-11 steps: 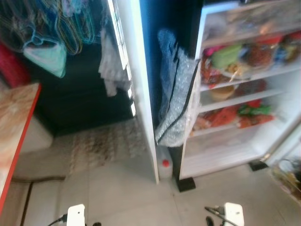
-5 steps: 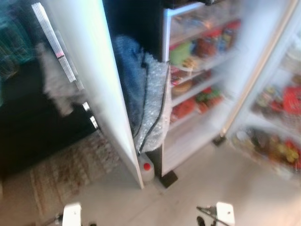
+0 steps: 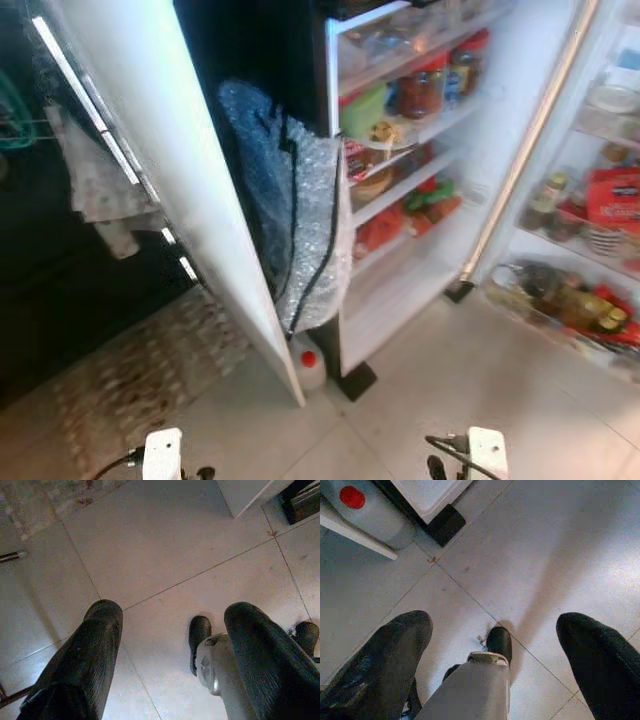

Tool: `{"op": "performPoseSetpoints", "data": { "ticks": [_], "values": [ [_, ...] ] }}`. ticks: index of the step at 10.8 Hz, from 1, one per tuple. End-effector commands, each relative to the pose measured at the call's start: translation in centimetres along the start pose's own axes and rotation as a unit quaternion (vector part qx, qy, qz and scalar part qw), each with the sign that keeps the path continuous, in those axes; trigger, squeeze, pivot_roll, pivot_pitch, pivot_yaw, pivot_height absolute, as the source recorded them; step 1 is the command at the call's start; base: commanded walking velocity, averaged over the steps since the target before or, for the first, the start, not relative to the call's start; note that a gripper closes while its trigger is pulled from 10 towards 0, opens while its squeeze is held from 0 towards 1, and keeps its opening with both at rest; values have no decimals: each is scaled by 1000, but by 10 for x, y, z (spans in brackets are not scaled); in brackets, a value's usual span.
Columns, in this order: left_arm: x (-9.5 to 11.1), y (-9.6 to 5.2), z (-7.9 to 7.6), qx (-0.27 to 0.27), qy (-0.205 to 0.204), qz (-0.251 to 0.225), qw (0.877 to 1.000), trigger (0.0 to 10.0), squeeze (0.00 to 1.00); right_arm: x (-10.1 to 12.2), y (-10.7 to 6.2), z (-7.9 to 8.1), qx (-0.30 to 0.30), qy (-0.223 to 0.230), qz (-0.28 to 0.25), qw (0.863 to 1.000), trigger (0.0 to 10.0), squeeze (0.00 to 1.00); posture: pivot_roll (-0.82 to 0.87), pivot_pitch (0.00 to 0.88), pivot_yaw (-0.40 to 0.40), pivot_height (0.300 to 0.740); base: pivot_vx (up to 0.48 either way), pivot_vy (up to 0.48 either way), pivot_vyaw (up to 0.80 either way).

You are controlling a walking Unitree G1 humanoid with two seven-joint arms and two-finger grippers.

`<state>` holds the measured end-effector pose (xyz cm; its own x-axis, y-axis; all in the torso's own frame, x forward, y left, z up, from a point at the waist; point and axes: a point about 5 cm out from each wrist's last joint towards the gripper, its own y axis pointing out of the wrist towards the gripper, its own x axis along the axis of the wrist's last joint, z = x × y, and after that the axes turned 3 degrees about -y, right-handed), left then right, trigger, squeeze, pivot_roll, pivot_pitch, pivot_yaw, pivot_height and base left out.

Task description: Restocking fridge

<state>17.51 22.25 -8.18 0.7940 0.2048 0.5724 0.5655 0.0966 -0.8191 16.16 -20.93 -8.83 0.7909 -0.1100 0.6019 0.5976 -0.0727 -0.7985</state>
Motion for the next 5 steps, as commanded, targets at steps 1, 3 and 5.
{"op": "performPoseSetpoints", "data": {
  "ticks": [1, 3, 5],
  "values": [
    [-6, -1, 5, 6, 8, 16, 1000, 10000, 0, -6, -2, 1, 0, 1, 5, 1000, 10000, 0, -14, 51, 127, 740, 0, -356, 0],
    [-7, -1, 5, 5, 7, 17, 1000, 10000, 0, -6, -2, 0, -3, 2, 4, 1000, 10000, 0, -21, 42, 127, 740, 0, -352, 0],
    [-7, -1, 5, 6, 12, 17, 1000, 10000, 0, -7, -2, 1, -3, 4, 3, 1000, 10000, 0, -28, 28, 128, 740, 0, -176, 0]
  ]
}}
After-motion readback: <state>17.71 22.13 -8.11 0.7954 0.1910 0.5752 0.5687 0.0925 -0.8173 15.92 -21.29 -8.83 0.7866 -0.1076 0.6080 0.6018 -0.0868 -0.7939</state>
